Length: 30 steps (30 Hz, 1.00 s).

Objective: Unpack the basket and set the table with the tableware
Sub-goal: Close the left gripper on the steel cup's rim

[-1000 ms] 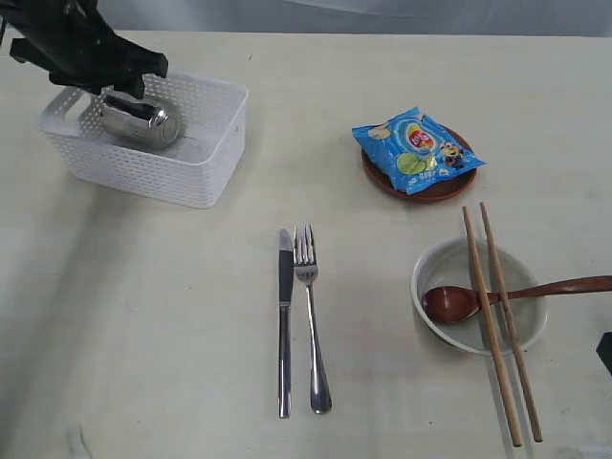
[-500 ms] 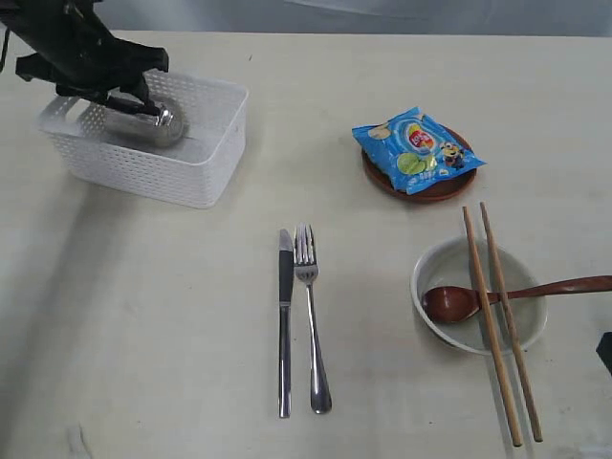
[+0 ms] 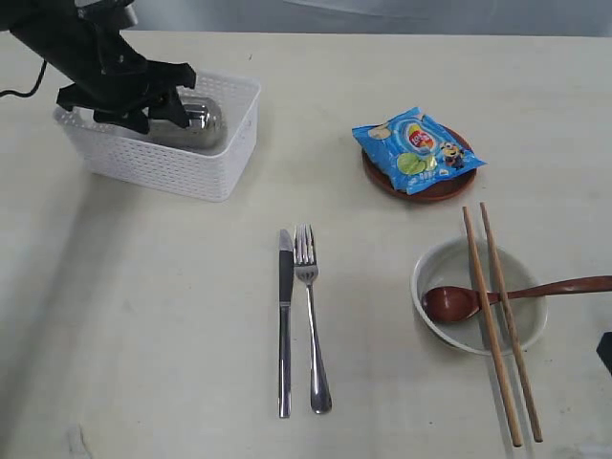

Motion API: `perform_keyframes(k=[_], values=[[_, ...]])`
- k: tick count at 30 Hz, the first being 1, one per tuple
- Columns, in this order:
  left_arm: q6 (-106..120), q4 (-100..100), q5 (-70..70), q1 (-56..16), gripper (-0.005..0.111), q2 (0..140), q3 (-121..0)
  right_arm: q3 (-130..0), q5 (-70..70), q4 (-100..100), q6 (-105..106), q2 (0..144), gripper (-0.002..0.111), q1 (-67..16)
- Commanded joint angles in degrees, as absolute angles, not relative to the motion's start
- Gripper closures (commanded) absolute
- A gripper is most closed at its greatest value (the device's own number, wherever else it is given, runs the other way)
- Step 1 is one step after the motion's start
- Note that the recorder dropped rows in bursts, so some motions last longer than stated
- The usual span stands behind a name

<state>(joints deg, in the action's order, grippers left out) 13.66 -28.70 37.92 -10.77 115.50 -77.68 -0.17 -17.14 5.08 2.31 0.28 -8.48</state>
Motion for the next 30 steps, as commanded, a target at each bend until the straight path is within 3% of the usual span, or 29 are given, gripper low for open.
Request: perform_keyframes(k=[1,10,30], values=[[19.4,-32.1,35.2,-11.4,0.054,116.0,-77.1,0.0,-17.1,5.1,2.2,0.0,0.108,-8.2],[43.4,-58.5,36.1,-11.4,0.054,116.0,-77.1,0.0,-17.1,5.1,2.1,0.0,0.108,-8.2],[48.3,-64.4,47.0,-11.4,0.057,118.3,-77.1,0.0,-17.1,5.1,2.1,0.0,0.108,-8.2]])
